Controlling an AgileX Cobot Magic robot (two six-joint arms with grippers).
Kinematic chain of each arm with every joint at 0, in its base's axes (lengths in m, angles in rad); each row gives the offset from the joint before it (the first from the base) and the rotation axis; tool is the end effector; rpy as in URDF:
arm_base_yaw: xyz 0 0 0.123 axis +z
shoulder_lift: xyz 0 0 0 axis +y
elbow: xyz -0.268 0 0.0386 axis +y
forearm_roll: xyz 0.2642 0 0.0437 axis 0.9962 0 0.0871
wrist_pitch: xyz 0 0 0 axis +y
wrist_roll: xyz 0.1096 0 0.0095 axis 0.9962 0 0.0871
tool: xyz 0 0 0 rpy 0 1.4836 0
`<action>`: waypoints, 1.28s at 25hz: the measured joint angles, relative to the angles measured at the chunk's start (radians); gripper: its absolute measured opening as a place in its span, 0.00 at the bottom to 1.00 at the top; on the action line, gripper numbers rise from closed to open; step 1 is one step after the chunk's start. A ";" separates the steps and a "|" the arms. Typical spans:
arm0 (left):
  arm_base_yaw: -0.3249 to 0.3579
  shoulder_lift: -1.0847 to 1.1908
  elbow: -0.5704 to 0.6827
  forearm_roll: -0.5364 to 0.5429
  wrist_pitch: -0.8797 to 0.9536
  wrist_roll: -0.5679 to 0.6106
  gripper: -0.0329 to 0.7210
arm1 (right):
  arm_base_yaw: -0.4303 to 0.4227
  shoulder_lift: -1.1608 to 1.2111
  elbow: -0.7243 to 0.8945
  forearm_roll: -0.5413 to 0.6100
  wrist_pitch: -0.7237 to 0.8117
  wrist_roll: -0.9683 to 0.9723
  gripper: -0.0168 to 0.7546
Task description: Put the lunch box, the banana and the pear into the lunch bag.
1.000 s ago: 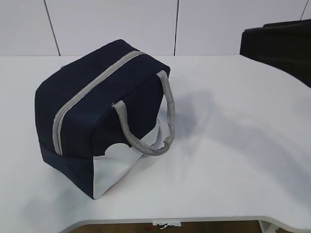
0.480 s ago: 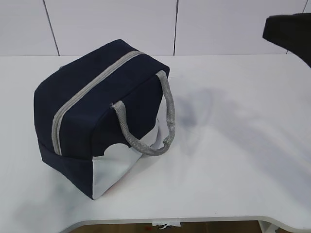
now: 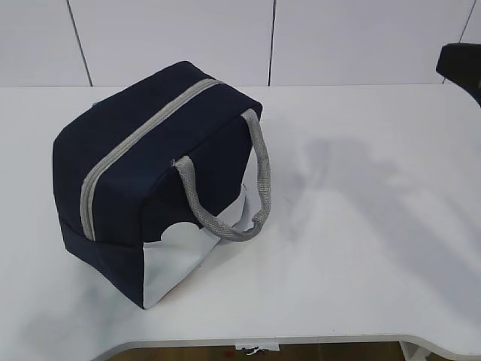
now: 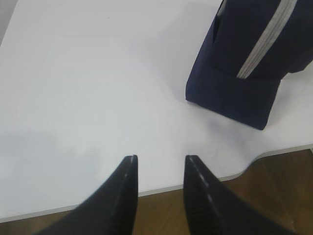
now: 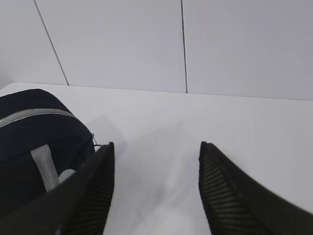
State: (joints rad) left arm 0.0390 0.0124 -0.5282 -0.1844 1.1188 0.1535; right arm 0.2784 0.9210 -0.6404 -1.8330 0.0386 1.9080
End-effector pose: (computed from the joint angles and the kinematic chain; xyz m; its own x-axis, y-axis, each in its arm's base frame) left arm 0.0362 -0.0168 0.2803 -0.4781 0.0526 -0.8767 0.1403 0.9900 -0.0172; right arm 0.2345 0.0627 0.3085 -0.1927 0.0226 -0.9810 -0.2256 0.9719 0.0667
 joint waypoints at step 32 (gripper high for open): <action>0.000 0.000 0.000 0.000 0.000 0.000 0.37 | 0.000 -0.099 0.000 1.079 0.194 -1.006 0.52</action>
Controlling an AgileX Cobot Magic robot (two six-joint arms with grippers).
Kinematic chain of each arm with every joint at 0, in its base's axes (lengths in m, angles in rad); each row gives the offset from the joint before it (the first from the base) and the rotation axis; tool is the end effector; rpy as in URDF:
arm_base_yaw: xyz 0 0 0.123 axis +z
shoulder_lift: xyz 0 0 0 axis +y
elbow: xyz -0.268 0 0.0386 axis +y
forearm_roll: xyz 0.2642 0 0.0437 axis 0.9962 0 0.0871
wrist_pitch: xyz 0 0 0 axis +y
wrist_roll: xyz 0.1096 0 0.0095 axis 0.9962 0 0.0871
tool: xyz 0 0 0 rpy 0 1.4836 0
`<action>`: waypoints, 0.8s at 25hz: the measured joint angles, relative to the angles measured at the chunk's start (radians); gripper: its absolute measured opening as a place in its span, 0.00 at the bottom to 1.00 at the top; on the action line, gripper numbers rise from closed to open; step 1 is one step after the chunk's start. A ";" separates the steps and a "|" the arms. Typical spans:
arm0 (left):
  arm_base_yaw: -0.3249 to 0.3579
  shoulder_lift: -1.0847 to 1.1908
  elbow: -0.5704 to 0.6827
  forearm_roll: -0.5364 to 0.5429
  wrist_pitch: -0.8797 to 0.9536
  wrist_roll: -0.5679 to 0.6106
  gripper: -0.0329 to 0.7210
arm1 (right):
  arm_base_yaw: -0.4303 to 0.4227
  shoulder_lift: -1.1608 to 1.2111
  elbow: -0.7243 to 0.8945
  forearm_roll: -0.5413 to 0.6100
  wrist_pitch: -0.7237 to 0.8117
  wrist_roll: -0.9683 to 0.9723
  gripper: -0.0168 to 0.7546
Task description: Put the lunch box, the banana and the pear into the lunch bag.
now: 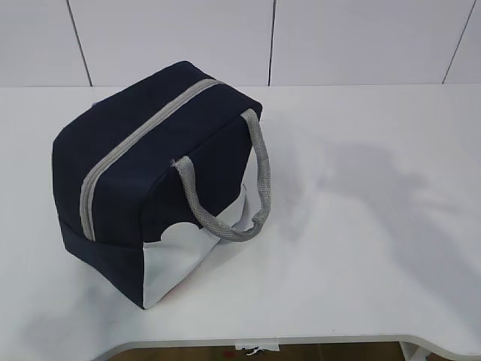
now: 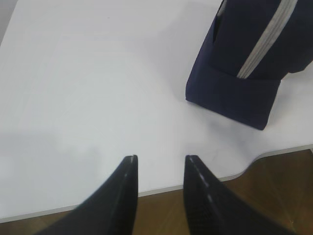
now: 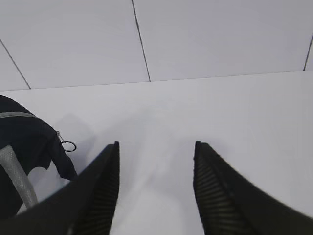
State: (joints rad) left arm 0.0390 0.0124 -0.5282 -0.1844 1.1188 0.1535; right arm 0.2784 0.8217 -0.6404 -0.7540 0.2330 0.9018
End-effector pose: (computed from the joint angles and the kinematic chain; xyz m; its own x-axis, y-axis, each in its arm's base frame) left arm 0.0362 -0.0168 0.2803 -0.4781 0.0526 -0.8767 0.1403 0.9900 -0.0172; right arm 0.2147 0.0432 0.3123 -0.2690 0.0882 -0.9591 -0.0825 0.9900 0.1142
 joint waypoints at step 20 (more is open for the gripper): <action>0.000 0.000 0.000 0.000 0.000 -0.001 0.37 | 0.000 -0.569 0.000 0.554 0.517 -0.603 0.41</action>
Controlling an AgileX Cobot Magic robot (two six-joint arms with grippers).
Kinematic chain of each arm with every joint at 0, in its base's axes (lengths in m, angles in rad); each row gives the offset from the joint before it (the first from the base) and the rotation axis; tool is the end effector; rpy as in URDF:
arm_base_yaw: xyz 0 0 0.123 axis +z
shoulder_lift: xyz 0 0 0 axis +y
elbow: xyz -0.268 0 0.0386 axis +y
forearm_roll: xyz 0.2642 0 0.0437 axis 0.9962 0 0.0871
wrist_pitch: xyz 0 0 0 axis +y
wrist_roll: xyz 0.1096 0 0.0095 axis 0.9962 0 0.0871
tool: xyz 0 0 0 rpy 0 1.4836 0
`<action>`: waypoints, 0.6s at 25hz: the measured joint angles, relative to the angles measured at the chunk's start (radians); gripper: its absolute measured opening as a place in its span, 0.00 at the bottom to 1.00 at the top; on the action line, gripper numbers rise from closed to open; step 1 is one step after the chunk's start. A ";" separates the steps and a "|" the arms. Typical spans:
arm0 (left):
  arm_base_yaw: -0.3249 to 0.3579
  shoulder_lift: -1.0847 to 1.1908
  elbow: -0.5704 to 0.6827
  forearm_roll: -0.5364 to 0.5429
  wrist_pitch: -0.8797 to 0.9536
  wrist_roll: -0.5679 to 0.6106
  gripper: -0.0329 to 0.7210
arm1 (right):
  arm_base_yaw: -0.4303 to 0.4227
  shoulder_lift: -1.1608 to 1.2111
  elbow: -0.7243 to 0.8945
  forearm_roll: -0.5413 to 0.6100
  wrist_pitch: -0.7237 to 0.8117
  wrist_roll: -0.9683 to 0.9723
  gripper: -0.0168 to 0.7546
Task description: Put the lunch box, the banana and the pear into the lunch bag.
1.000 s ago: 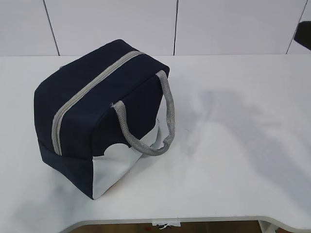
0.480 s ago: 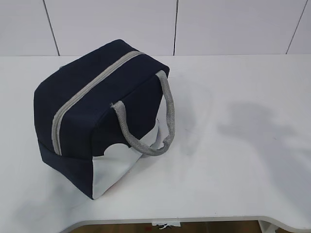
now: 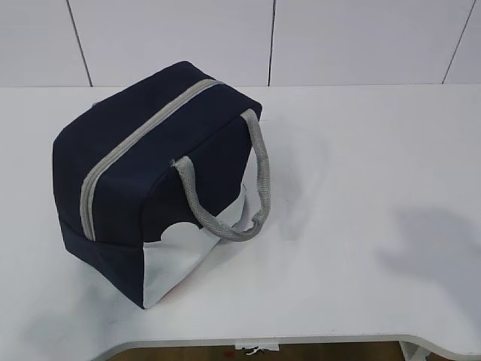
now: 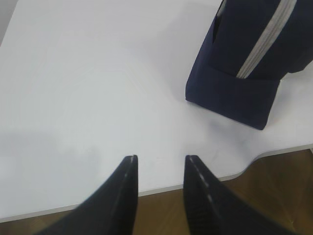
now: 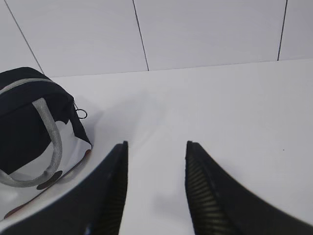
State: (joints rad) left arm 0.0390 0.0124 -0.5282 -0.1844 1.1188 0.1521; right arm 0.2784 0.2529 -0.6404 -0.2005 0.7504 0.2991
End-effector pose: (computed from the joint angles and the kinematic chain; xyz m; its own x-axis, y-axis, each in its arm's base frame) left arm 0.0362 -0.0168 0.2803 -0.4783 0.0512 -0.8767 0.1397 0.9900 -0.0184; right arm 0.0843 0.0086 0.3390 -0.2716 0.0779 -0.9593 -0.1065 0.9882 0.1104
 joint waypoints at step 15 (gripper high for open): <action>0.000 0.000 0.000 0.000 0.000 0.000 0.37 | 0.000 -0.249 0.000 0.287 0.370 -0.293 0.41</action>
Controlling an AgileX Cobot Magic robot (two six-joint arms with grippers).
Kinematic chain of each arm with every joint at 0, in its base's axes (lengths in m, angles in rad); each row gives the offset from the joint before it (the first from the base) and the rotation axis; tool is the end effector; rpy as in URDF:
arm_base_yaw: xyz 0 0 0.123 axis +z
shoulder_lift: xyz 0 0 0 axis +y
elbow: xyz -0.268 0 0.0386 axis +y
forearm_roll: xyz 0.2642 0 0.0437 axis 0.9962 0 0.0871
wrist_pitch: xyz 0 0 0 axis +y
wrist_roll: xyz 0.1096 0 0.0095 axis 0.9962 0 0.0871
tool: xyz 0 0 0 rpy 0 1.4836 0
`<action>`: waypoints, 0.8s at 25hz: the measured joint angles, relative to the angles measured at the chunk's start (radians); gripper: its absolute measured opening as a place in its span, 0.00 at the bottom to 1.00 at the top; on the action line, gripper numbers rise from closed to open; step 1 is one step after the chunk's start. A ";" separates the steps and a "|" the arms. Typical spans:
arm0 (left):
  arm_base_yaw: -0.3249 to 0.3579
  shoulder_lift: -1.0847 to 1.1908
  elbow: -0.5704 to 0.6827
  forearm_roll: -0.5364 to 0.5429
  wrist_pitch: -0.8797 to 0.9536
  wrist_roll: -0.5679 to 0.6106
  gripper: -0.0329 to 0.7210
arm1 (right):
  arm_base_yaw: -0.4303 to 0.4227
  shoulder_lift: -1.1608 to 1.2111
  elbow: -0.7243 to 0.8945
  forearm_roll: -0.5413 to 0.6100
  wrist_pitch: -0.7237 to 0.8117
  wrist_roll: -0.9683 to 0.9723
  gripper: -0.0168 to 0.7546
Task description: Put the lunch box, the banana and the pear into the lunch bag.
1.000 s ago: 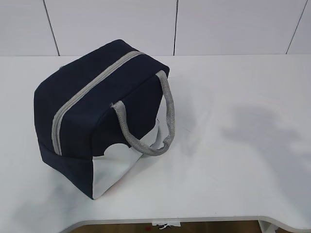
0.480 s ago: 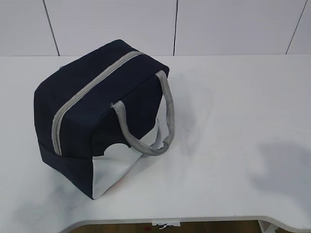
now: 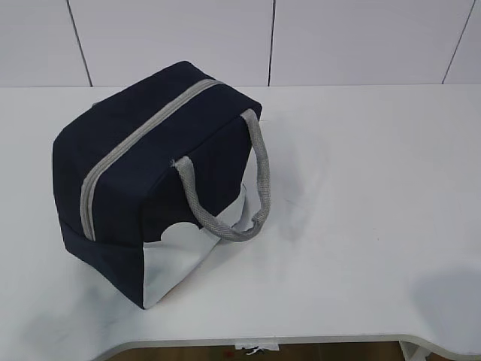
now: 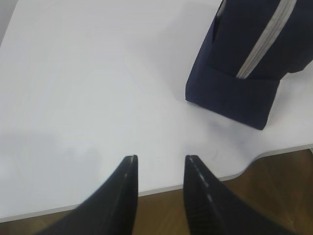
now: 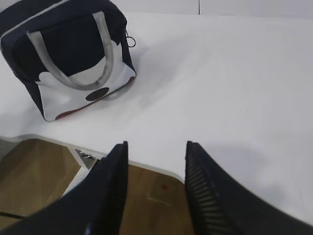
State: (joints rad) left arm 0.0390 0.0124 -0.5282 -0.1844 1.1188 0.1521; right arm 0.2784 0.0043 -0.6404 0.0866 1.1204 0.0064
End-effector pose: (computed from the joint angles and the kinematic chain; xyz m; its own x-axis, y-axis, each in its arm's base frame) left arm 0.0362 -0.0168 0.2803 -0.4783 0.0512 -0.8767 0.1397 0.9900 -0.0184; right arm 0.0168 0.0137 0.3125 -0.3853 -0.0643 -0.9205 -0.3264 0.9426 0.0707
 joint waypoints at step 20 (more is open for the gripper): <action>0.000 0.000 0.000 0.000 -0.001 0.000 0.37 | 0.000 -0.021 0.097 -0.028 0.150 -0.110 0.41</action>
State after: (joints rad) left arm 0.0390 0.0124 -0.5282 -0.1844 1.1175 0.1521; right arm 0.2784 -0.0169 -0.5439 0.0581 1.2707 -0.1033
